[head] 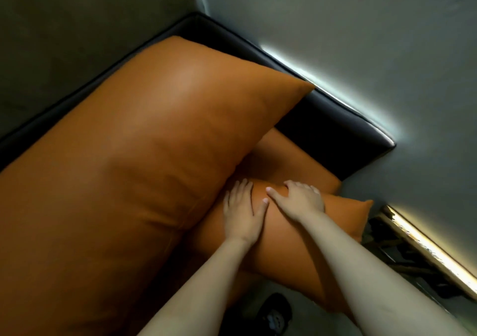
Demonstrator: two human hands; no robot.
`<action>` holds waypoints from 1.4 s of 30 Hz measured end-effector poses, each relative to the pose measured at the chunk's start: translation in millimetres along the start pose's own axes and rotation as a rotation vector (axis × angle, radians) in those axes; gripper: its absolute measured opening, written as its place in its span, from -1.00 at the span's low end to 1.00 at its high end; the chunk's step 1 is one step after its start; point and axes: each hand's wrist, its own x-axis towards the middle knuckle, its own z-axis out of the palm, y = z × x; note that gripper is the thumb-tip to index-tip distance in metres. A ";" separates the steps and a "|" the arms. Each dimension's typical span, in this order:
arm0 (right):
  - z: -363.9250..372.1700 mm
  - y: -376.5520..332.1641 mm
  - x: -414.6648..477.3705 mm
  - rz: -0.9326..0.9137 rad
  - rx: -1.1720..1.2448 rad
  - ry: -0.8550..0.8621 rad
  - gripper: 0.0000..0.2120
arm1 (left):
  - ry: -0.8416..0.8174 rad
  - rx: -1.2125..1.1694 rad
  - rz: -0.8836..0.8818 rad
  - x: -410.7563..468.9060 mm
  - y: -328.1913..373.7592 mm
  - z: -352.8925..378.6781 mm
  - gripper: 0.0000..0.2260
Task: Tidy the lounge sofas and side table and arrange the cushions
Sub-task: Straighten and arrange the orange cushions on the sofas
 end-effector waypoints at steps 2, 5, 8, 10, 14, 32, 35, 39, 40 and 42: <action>3.1 0.7 6.0 0.002 -0.037 -0.042 -0.25 | 0.031 -0.004 -0.040 -6.5 -4.0 4.3 -0.44; 5.5 1.6 12.4 0.001 -0.080 -0.073 -0.23 | 0.107 -0.026 -0.147 -18.8 -6.3 10.3 -0.30; 6.0 0.8 17.4 0.007 -0.095 -0.113 -0.19 | 0.181 -0.130 -0.255 -32.1 -2.0 16.2 -0.27; 5.5 0.7 19.3 0.005 -0.097 -0.127 -0.18 | 0.235 -0.234 -0.350 -40.6 4.7 19.6 -0.30; 7.3 3.0 16.3 0.000 -0.099 -0.116 -0.20 | 0.331 -0.398 -0.598 -50.9 17.9 24.0 -0.12; 18.6 6.3 -8.3 0.033 -0.006 -0.005 -0.17 | 0.164 -1.206 -1.293 -66.2 29.0 -0.7 0.34; 19.9 5.6 -18.5 0.058 0.028 0.022 -0.21 | 0.151 -1.180 -1.256 -72.8 24.9 -2.6 0.32; 21.9 3.0 -34.9 0.109 0.079 0.071 -0.24 | 0.157 -1.169 -1.198 -84.1 17.5 -7.5 0.28; 22.8 2.0 -39.7 0.123 0.083 0.082 -0.25 | 0.155 -1.164 -1.180 -87.7 15.4 -8.4 0.27; 25.5 -0.9 -49.8 0.148 0.084 0.108 -0.25 | 0.151 -1.160 -1.143 -93.6 9.8 -10.5 0.26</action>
